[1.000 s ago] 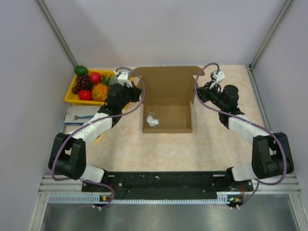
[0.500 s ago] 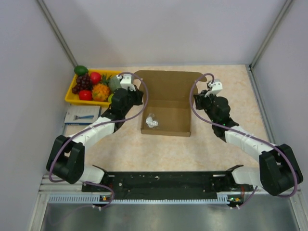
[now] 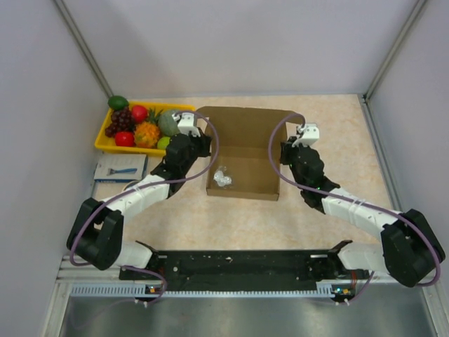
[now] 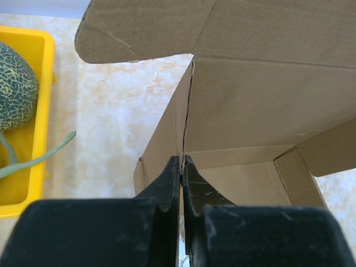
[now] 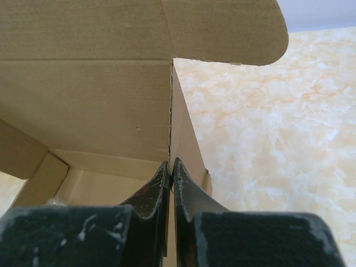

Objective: Fold the paper box

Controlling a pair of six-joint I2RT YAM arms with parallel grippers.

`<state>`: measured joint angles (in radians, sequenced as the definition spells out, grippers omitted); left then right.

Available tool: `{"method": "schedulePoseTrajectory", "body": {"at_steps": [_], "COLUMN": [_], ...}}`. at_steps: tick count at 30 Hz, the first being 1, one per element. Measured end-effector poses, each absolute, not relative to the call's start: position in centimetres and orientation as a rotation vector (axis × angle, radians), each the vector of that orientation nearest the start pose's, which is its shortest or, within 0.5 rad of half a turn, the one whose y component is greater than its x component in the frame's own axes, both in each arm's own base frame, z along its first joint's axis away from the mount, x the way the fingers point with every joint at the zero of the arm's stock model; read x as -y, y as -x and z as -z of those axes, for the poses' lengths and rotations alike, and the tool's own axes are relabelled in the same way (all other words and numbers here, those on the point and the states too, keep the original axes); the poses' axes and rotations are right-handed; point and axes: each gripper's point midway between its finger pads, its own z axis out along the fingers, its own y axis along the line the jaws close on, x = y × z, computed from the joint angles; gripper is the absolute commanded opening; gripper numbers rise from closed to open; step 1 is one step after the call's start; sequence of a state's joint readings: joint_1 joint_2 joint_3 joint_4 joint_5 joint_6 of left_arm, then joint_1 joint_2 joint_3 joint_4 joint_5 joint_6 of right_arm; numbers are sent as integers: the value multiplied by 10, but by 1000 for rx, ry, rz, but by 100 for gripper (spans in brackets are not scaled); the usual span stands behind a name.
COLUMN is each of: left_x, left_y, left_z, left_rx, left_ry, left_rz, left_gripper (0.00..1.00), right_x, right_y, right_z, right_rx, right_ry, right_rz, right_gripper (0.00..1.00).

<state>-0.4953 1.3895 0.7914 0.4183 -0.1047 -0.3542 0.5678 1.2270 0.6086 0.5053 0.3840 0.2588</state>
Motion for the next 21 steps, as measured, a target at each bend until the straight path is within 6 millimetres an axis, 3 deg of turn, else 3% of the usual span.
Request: {"method": "schedulePoseTrajectory", "body": {"at_steps": [7, 15, 17, 21], "left_x": [210, 208, 208, 206], "left_y": [-382, -355, -348, -339], "left_z": [-189, -139, -131, -122], "left_rx": [-1805, -1910, -1920, -1922], "left_ry": [-60, -95, -97, -101], "left_rz": [528, 515, 521, 528], "left_gripper": [0, 0, 0, 0], "right_x": [-165, -169, -170, -175], "right_y": [-351, -331, -327, -311], "right_z": [-182, -153, -150, -144], "right_rx": [-1684, -1701, -1702, -1728], "right_ry": [-39, 14, 21, 51], "right_rz": [-271, -272, -277, -303], "right_gripper": [0, 0, 5, 34]}}
